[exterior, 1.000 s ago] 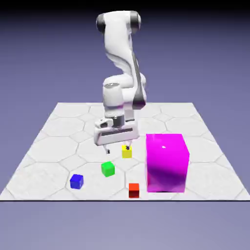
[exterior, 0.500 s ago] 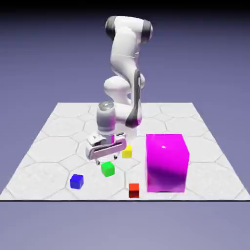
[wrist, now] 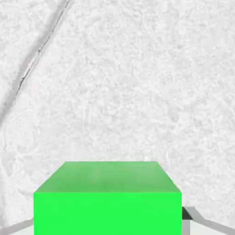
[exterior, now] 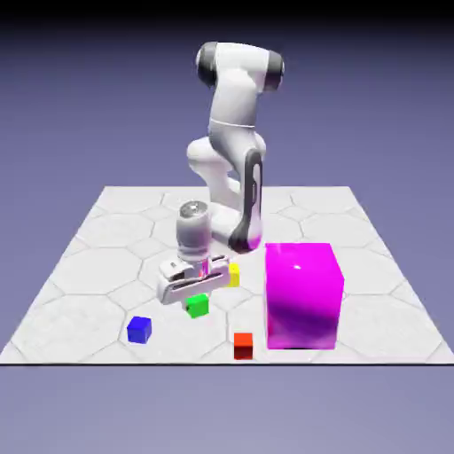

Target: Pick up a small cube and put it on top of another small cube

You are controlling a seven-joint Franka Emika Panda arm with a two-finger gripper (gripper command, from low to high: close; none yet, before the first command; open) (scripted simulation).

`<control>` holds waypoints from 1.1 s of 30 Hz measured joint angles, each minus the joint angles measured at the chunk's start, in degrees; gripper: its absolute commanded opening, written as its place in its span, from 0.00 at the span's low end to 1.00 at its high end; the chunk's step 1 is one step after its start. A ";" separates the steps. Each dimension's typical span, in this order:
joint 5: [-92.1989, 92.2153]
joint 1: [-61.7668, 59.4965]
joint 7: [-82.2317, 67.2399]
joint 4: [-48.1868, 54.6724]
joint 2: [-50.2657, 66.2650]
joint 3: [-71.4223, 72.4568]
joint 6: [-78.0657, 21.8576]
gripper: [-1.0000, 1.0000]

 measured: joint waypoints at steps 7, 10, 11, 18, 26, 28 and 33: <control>-15.43 11.10 11.49 -2.40 -7.40 -14.52 -4.04 0.00; -21.98 15.82 16.36 -3.42 -10.54 -20.69 -5.75 0.00; -21.98 15.81 16.37 -3.42 -10.54 -20.69 -5.75 0.00; -4.56 19.00 25.34 -3.72 -13.32 -20.96 0.33 0.00; 15.36 22.52 35.60 -4.07 -16.50 -21.24 7.28 0.00; 20.34 23.40 38.16 -4.15 -17.30 -21.32 9.02 0.00; 32.79 25.58 44.57 -4.37 -19.29 -21.52 13.37 0.00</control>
